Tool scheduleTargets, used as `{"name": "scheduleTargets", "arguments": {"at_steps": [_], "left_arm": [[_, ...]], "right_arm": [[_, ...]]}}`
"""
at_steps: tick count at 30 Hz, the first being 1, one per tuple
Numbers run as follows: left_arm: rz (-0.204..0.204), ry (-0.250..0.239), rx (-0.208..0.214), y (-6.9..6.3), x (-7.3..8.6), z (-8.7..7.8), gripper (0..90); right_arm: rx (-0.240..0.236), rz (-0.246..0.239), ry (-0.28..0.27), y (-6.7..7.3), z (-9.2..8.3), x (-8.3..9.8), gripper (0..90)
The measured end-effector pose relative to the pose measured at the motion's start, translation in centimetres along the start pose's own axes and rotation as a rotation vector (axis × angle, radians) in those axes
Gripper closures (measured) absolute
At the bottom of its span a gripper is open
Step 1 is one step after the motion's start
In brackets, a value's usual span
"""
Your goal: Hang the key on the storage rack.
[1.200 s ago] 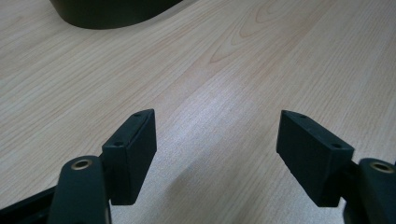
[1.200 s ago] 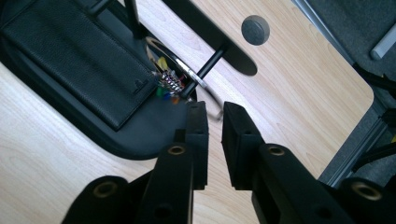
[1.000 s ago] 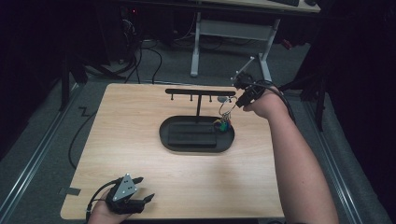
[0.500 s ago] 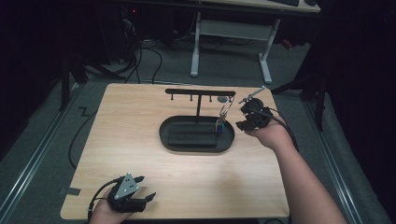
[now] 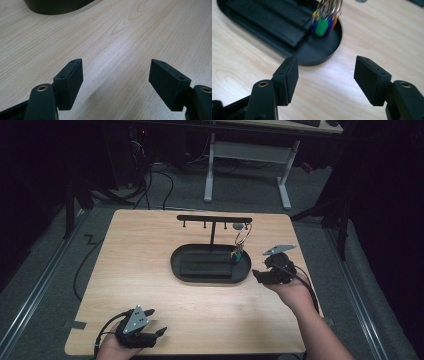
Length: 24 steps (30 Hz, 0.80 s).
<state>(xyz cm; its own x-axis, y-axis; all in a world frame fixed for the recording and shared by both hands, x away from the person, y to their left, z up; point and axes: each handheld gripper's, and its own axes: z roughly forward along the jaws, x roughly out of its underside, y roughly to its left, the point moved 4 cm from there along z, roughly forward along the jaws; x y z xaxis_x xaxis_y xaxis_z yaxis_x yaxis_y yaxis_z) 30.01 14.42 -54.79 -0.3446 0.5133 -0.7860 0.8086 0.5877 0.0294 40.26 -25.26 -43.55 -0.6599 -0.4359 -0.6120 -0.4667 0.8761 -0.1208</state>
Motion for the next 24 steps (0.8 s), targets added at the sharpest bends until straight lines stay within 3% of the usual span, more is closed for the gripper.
{"name": "scheduleTargets", "arguments": {"at_steps": [6,14,16,19,21,24], "left_arm": [[-0.005,0.007,0.000,0.1,0.2,0.1,27.9],[-0.015,0.011,-0.006,0.2,0.4,0.3,27.6],[-0.022,0.017,-0.005,0.2,0.5,0.3,27.6],[-0.025,0.021,-0.007,0.2,0.6,0.4,27.5],[-0.021,0.019,-0.007,0.2,0.5,0.4,27.5],[-0.023,0.022,-0.008,0.2,0.6,0.4,27.5]], "right_arm": [[-0.009,0.014,-0.083,1.6,1.1,3.9,32.8],[-0.039,0.080,-0.191,4.0,2.6,10.1,28.4],[-0.035,0.092,-0.210,4.6,2.7,11.8,27.7],[-0.011,0.096,-0.284,5.4,2.2,14.2,29.2],[-0.042,0.099,-0.287,5.6,1.5,14.4,27.5],[-0.027,0.118,-0.304,5.4,1.3,14.6,28.3]]}}
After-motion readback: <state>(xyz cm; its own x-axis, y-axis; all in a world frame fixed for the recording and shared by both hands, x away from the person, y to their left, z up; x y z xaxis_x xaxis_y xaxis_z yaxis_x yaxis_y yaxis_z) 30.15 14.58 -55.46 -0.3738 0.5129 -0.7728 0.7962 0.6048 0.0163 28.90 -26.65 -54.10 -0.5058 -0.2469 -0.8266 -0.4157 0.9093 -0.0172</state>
